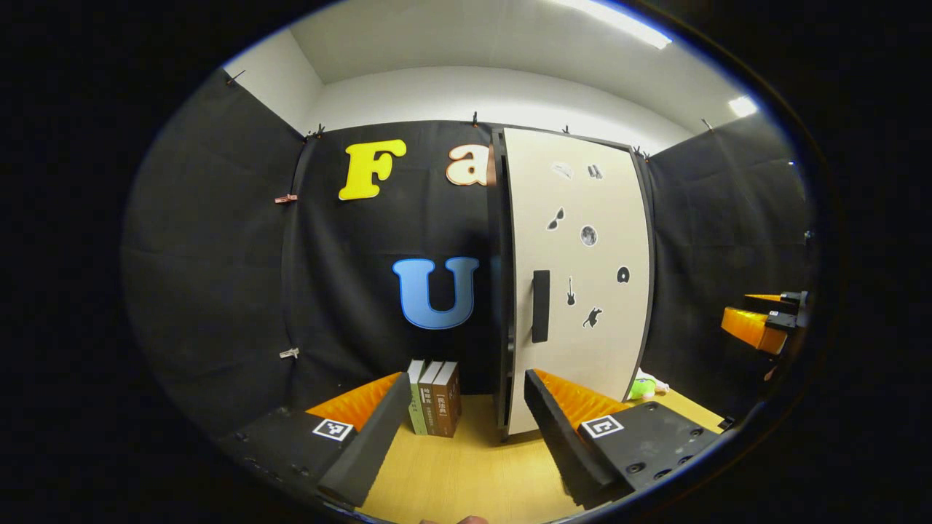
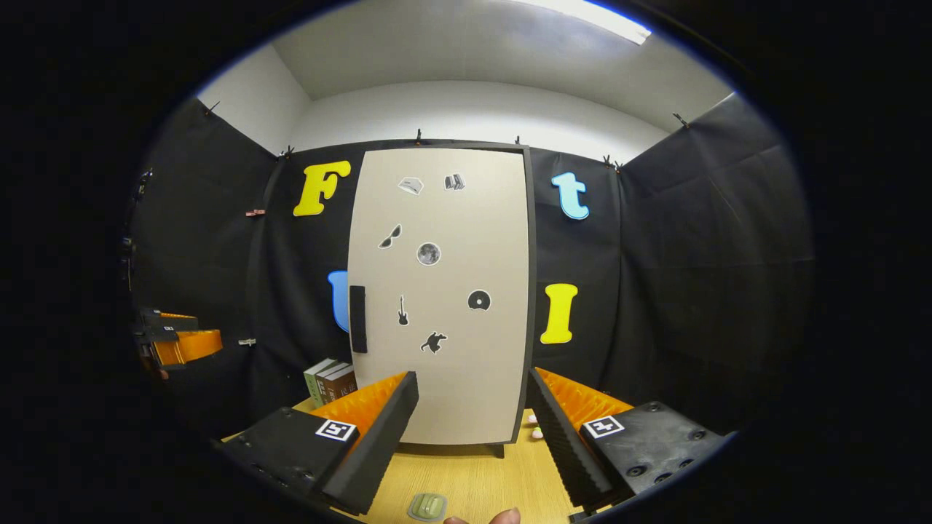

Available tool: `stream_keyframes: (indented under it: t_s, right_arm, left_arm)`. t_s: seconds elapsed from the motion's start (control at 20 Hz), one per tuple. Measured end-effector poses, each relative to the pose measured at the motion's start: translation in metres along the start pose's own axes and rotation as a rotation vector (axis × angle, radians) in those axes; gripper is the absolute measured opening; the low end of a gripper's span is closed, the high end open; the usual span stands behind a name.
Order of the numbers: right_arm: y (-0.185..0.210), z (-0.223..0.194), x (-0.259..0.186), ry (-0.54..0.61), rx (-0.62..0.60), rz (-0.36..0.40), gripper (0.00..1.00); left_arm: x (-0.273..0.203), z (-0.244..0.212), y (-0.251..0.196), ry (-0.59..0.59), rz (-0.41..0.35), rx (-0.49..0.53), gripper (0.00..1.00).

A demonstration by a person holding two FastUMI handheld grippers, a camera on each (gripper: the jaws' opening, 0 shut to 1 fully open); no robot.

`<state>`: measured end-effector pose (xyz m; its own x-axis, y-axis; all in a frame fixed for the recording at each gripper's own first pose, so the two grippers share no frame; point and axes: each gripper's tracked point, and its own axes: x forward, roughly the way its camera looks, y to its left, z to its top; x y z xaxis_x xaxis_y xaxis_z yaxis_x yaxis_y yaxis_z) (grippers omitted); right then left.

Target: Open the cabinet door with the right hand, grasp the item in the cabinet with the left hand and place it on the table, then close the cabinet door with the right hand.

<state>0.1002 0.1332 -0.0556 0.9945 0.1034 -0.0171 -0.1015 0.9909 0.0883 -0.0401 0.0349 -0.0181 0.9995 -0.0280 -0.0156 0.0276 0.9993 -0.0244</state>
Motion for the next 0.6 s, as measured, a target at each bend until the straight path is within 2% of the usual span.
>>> stream_keyframes:
  t_s: [0.6]
  right_arm:
    - [0.0017,-0.0021,0.0025,0.008,-0.003,0.017,0.97]
  left_arm:
    - [0.0037,-0.0027,-0.0071,0.004,-0.016,0.010,0.98]
